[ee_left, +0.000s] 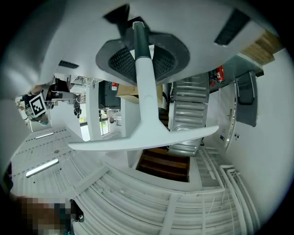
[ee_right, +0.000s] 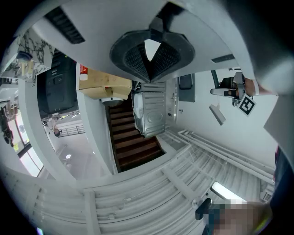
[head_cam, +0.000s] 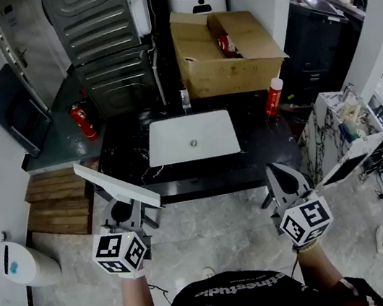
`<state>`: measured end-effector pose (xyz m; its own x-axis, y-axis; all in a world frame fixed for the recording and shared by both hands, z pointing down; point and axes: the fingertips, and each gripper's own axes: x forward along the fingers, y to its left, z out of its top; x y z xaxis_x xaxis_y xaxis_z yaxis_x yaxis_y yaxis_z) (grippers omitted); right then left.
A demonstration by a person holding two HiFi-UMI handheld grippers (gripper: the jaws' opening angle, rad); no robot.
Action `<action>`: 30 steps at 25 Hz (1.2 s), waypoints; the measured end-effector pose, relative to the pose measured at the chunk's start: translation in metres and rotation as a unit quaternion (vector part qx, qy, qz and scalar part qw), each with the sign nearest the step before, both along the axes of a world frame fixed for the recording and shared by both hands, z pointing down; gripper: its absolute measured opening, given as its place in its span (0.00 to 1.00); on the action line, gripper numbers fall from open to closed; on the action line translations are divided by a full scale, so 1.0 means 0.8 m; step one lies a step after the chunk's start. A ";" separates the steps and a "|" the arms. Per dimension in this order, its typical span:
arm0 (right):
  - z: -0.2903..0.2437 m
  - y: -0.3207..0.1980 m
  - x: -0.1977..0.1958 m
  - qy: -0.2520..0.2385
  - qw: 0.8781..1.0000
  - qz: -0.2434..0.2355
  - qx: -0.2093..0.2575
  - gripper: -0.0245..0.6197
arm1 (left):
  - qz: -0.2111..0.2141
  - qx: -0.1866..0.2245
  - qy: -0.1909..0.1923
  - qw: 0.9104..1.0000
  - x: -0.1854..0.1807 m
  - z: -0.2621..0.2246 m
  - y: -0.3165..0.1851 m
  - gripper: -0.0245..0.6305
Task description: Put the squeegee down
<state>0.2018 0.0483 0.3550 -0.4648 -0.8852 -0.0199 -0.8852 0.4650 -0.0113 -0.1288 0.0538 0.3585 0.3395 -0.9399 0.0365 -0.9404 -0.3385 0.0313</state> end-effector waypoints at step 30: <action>0.018 -0.038 -0.119 0.009 0.999 -0.031 -0.022 0.10 | -0.003 -0.029 -0.018 0.999 -0.104 0.046 -0.046 0.16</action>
<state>0.1070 0.0179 0.3691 -0.5188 -0.8545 0.0272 -0.8549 0.5185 -0.0177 -0.2117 0.0170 0.3954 0.3310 -0.9379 0.1038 -0.9434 -0.3311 0.0173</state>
